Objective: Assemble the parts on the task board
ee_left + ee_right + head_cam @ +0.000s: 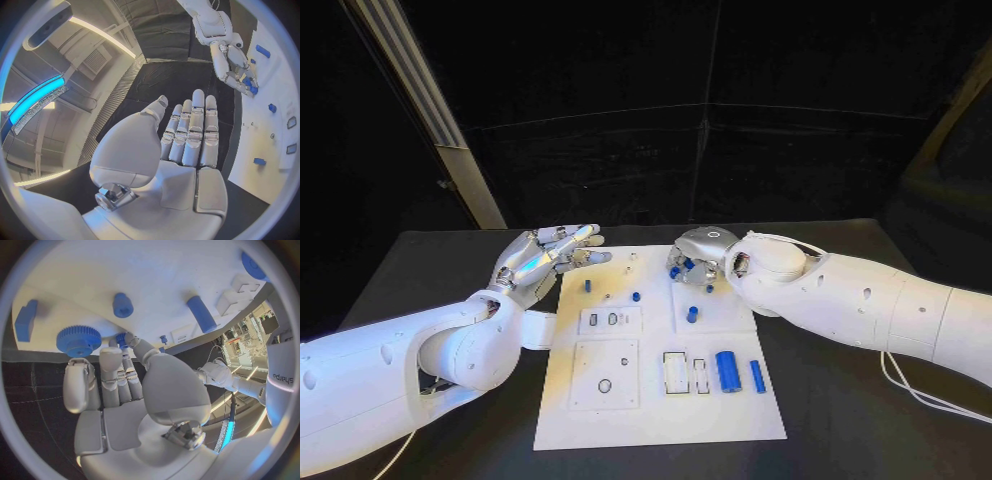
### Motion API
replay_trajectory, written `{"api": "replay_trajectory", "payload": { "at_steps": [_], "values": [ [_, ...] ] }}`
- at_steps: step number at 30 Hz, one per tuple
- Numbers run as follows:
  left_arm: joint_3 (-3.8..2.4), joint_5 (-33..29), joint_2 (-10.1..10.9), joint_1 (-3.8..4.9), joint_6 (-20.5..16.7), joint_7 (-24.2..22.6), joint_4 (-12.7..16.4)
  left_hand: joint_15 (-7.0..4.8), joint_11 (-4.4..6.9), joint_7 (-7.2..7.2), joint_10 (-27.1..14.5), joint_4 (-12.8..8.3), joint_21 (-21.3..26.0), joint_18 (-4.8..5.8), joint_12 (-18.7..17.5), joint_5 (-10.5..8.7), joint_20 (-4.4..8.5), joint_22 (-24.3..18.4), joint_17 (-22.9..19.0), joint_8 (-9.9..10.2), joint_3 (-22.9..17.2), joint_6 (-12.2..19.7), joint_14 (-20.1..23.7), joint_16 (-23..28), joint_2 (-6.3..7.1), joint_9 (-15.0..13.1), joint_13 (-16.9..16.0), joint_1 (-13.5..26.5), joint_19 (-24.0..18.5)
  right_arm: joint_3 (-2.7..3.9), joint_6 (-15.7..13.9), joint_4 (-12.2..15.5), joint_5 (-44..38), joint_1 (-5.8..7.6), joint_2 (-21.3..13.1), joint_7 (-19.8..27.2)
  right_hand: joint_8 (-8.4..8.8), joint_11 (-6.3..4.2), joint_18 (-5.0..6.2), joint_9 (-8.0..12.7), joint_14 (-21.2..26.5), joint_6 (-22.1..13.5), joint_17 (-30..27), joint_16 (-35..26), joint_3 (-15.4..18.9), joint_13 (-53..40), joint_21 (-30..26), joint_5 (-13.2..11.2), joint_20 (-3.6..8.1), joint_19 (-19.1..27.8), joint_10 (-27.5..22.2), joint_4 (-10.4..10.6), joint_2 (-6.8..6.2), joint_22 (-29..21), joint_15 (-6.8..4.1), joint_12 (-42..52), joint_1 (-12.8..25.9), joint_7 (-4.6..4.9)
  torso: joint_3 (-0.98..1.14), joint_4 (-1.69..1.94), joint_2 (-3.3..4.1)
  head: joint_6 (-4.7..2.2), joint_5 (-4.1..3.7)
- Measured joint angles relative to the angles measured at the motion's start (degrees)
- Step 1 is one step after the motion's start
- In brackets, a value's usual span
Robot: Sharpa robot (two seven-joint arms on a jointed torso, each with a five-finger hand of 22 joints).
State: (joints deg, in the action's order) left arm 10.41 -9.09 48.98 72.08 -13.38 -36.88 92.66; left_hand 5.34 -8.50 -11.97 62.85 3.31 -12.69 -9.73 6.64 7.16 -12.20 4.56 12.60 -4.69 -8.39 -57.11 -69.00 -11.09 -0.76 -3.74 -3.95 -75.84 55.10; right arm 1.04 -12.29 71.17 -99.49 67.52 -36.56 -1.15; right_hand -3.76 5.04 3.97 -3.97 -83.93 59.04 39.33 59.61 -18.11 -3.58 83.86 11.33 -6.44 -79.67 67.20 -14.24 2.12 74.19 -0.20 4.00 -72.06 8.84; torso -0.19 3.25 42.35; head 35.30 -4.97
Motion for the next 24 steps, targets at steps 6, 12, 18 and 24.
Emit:
{"api": "replay_trajectory", "payload": {
  "at_steps": [6, 12, 18, 24],
  "values": [
    [0.0, -0.02, 0.0, 0.0, 0.04, 0.1, -0.1, 0.0, 0.0, 0.0, 0.0, 0.0, 0.0, 0.0, 0.0, 0.0, 0.0, -0.05, 0.06, 0.0, 0.0, 0.0, 0.0, 0.0, -0.23, 0.0, 0.0, -0.23, 0.0, -0.05, -2.5, 0.91, 0.64, -0.05, -0.22, 0.07, -0.55, -0.43, 0.0, -0.12, 0.0, 2.12, 0.96, 1.12, -2.73, -0.28, 0.47, -2.37, 0.21, -0.61, 2.02, 0.96, 0.73, 0.76, 0.0, 0.58, -0.1, 0.12, 0.0, -0.01, 0.06, -0.13, 0.1],
    [0.0, -0.03, 0.01, 0.0, 0.05, 0.2, -0.25, 0.0, 0.0, 0.0, 0.0, 0.0, 0.0, 0.0, -0.23, 0.0, 0.0, -0.05, 0.12, 0.0, 0.0, 0.0, 0.0, 0.0, -0.23, 0.0, 0.0, -0.23, 0.0, -0.04, -6.62, 1.74, 1.55, -0.06, -0.21, -0.02, -0.53, -0.23, 0.01, -0.16, 0.0, 2.18, 0.85, 1.45, -3.6, -0.29, 0.67, -2.79, 0.21, -0.61, 2.22, 1.83, 0.69, 0.76, 0.0, 0.59, -0.07, 0.08, 0.0, -0.07, 0.07, -0.52, 0.28],
    [0.0, -0.04, -0.01, 0.0, 0.07, 0.28, -0.38, 0.0, 0.0, -0.2, 0.0, -0.24, 0.0, 0.01, -0.23, 0.0, 0.0, -0.05, 0.11, 0.22, -0.24, 0.2, 0.0, 0.0, -0.23, -0.01, -0.01, -0.23, 0.0, 0.03, -10.32, 0.67, 2.31, 0.07, 1.21, -0.51, -0.49, -0.44, 0.01, -0.16, 0.21, 2.4, 0.26, 1.45, -4.07, -0.35, 0.67, -3.24, 0.21, -0.61, 2.43, 1.99, 0.24, 0.75, 0.2, 0.34, 0.39, -0.14, -0.01, -0.01, 0.15, -0.88, 0.61],
    [0.0, -0.05, -0.13, 0.0, 0.09, 0.36, -0.45, 0.0, 0.0, -0.2, 0.0, -0.24, 0.0, 0.01, -0.23, 0.0, 0.0, -0.1, 0.17, 0.22, -0.24, 0.2, 0.0, 0.0, -0.23, -0.01, -0.01, -0.23, 0.0, 0.08, -12.52, -1.69, 2.77, 0.33, 3.36, -1.0, -0.37, -0.44, 0.02, -0.16, 0.42, 2.4, 0.23, 1.45, -4.32, -0.3, 0.67, -3.26, 0.21, -0.61, 2.43, 2.22, -0.14, 0.75, -0.01, 0.33, 0.28, -0.15, -0.07, 0.1, 0.26, -1.14, 0.81]
  ]
}}
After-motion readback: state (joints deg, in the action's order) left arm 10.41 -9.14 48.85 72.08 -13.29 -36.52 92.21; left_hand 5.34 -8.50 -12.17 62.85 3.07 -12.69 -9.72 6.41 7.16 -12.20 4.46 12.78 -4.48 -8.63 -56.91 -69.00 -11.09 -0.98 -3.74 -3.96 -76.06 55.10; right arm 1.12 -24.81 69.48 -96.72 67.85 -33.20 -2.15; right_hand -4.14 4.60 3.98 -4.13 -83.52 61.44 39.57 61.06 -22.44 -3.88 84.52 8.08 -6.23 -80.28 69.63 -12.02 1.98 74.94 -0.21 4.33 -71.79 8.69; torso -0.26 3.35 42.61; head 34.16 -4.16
